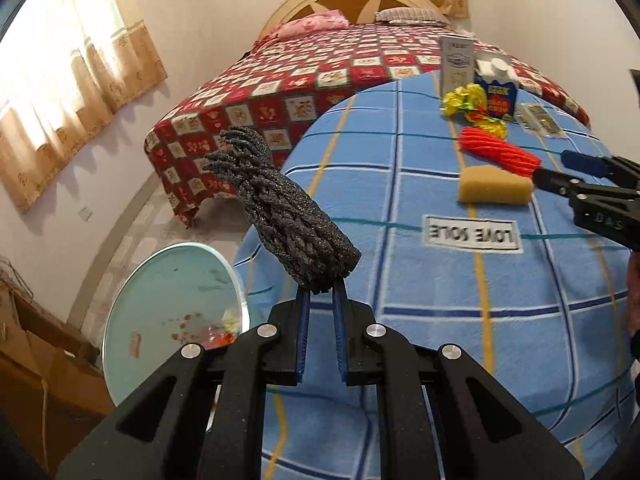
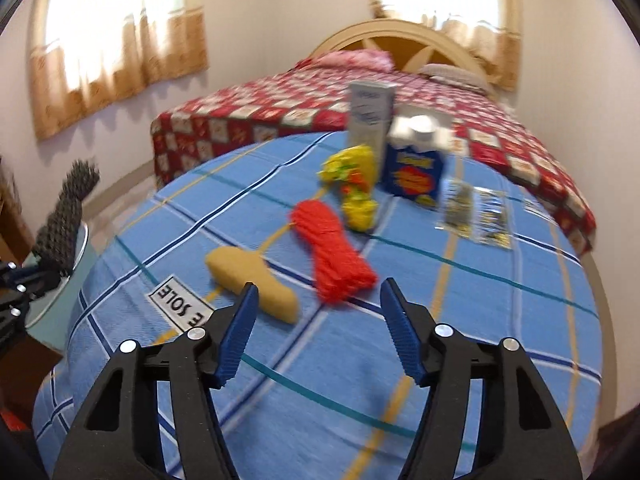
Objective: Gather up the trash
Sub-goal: 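Lift the black scrubber with the left tool while the right tool grasps the yellow sponge, then carry the scrubber with the left tool while the right tool carries the sponge over the bin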
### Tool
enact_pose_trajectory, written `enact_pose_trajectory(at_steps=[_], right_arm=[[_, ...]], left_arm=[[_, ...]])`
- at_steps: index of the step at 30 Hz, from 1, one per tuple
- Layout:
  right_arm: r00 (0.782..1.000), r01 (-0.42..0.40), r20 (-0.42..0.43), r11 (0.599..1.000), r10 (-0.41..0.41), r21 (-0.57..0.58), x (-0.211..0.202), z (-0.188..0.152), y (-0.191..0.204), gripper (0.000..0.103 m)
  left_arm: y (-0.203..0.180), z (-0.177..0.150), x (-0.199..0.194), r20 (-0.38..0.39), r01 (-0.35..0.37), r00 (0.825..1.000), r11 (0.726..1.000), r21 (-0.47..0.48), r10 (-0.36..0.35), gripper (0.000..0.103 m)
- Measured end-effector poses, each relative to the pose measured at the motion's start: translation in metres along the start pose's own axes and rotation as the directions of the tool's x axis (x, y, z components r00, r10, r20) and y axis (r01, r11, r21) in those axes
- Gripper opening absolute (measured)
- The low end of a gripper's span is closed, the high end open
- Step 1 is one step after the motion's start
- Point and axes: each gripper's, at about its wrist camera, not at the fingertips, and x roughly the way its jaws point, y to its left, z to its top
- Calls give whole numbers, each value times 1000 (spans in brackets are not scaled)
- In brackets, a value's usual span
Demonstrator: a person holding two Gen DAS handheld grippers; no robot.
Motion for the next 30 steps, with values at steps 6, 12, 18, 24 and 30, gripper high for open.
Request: enact_pose_trajectory(at_steps=[6, 12, 18, 24, 30], right_arm=[[993, -17, -114, 999, 12, -43, 29, 6, 18, 46], [990, -50, -138, 996, 40, -72, 32, 1, 33, 14], [994, -91, -72, 993, 86, -70, 16, 6, 55, 12], [989, -145, -31, 983, 142, -113, 7, 19, 96, 12], [984, -179, -27, 972, 177, -150, 8, 29, 127, 12]], left_arm=[[31, -13, 7, -27, -26, 999, 999, -34, 25, 11], [56, -26, 6, -42, -55, 998, 997, -54, 53, 11], [79, -36, -2, -41, -90, 995, 994, -62, 87, 11], [110, -50, -2, -68, -135, 989, 985, -106, 128, 12], [131, -59, -2, -85, -161, 985, 978, -133, 151, 12]])
